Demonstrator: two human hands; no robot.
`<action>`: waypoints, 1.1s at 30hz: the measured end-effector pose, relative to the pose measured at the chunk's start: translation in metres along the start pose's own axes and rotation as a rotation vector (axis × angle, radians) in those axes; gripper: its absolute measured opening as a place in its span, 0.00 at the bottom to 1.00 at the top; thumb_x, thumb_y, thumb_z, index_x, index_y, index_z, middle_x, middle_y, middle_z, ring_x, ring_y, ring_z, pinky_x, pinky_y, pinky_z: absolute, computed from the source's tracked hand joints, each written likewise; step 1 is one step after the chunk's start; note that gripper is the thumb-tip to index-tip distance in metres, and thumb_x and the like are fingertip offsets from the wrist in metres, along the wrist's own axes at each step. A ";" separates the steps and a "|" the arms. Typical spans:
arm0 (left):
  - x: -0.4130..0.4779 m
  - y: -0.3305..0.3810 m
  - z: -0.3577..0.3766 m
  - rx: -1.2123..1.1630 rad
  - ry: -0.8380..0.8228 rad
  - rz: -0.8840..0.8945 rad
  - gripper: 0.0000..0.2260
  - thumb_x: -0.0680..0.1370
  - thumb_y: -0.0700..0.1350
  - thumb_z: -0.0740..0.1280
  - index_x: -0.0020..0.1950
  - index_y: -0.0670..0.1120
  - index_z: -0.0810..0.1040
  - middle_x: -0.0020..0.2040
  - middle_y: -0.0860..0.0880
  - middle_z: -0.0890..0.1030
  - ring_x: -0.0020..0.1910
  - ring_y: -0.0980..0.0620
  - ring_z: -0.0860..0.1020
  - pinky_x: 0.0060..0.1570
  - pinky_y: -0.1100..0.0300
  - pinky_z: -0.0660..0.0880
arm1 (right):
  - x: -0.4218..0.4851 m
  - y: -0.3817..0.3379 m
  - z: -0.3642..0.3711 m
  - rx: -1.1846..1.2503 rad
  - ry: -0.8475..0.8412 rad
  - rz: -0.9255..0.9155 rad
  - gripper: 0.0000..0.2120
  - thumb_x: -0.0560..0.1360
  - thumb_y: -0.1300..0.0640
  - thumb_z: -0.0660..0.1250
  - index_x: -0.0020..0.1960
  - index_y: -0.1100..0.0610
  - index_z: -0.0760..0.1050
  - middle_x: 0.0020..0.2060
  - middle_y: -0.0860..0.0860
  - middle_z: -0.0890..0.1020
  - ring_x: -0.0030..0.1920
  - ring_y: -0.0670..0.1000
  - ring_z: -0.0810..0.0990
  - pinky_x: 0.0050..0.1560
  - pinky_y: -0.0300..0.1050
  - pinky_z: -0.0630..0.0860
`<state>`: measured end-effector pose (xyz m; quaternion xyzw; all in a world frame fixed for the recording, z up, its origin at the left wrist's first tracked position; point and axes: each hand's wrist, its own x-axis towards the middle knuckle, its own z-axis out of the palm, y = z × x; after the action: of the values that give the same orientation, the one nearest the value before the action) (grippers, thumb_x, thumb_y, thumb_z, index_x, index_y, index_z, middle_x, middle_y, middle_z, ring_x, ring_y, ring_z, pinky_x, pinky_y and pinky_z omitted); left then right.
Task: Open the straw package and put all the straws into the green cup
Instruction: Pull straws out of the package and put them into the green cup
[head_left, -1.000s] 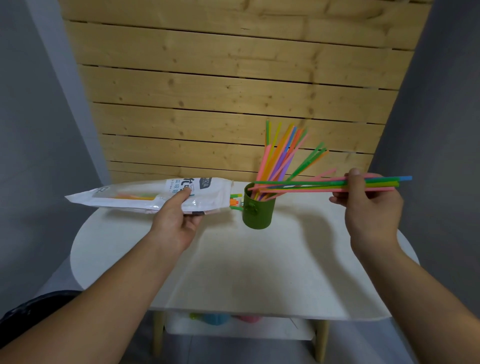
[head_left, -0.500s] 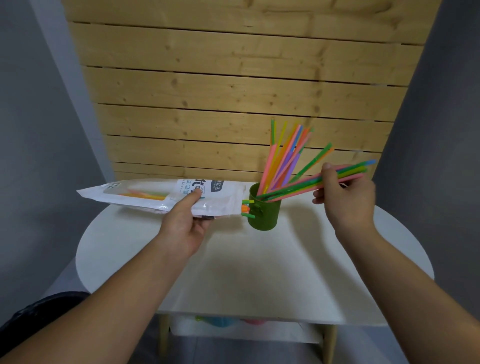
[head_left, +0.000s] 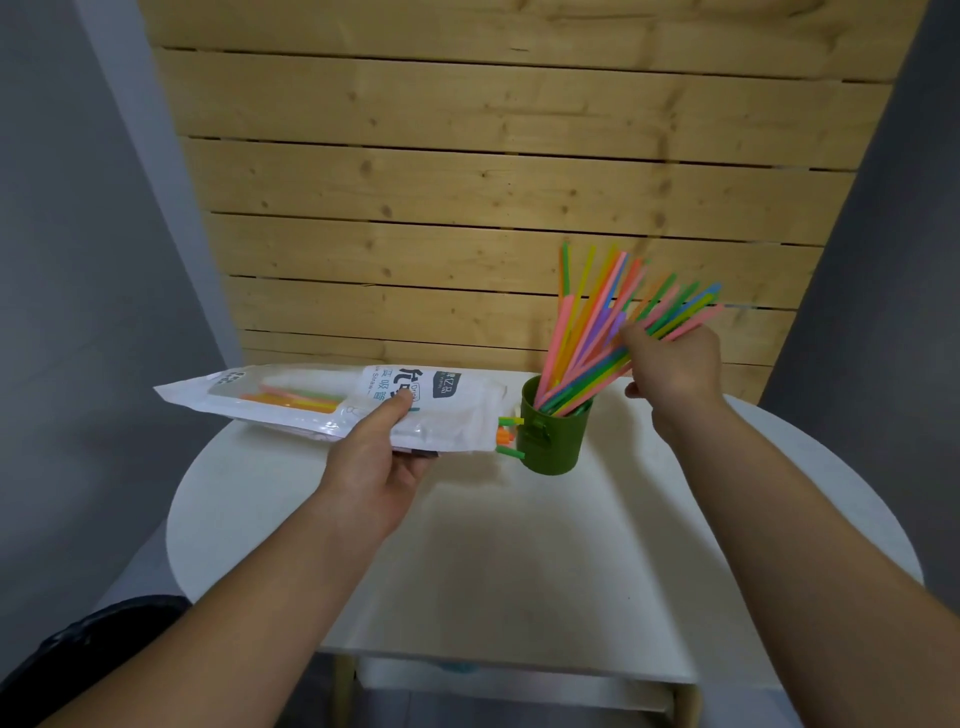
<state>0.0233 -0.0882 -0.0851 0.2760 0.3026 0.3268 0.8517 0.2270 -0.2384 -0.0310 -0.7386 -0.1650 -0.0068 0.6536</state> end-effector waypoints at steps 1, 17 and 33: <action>-0.001 0.000 0.000 0.000 0.001 0.003 0.09 0.77 0.37 0.74 0.57 0.43 0.82 0.48 0.44 0.89 0.43 0.48 0.89 0.32 0.57 0.83 | 0.003 -0.002 0.000 -0.039 -0.012 -0.006 0.07 0.77 0.58 0.68 0.40 0.50 0.76 0.36 0.48 0.81 0.33 0.48 0.80 0.20 0.37 0.71; -0.006 0.004 -0.001 0.001 -0.038 0.008 0.10 0.78 0.37 0.73 0.58 0.43 0.81 0.49 0.44 0.89 0.44 0.48 0.89 0.33 0.57 0.83 | -0.003 -0.001 0.002 0.194 -0.089 0.184 0.18 0.71 0.55 0.77 0.54 0.61 0.74 0.42 0.55 0.84 0.34 0.49 0.82 0.29 0.43 0.78; -0.009 0.006 0.006 0.032 -0.081 0.089 0.14 0.77 0.38 0.74 0.62 0.45 0.81 0.52 0.46 0.89 0.48 0.49 0.88 0.37 0.55 0.84 | -0.079 0.021 -0.001 0.227 -0.273 0.653 0.27 0.74 0.37 0.68 0.51 0.62 0.74 0.45 0.60 0.81 0.40 0.59 0.84 0.37 0.51 0.82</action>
<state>0.0202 -0.0925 -0.0740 0.3159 0.2606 0.3480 0.8434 0.1581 -0.2598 -0.0691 -0.6692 -0.0063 0.3191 0.6711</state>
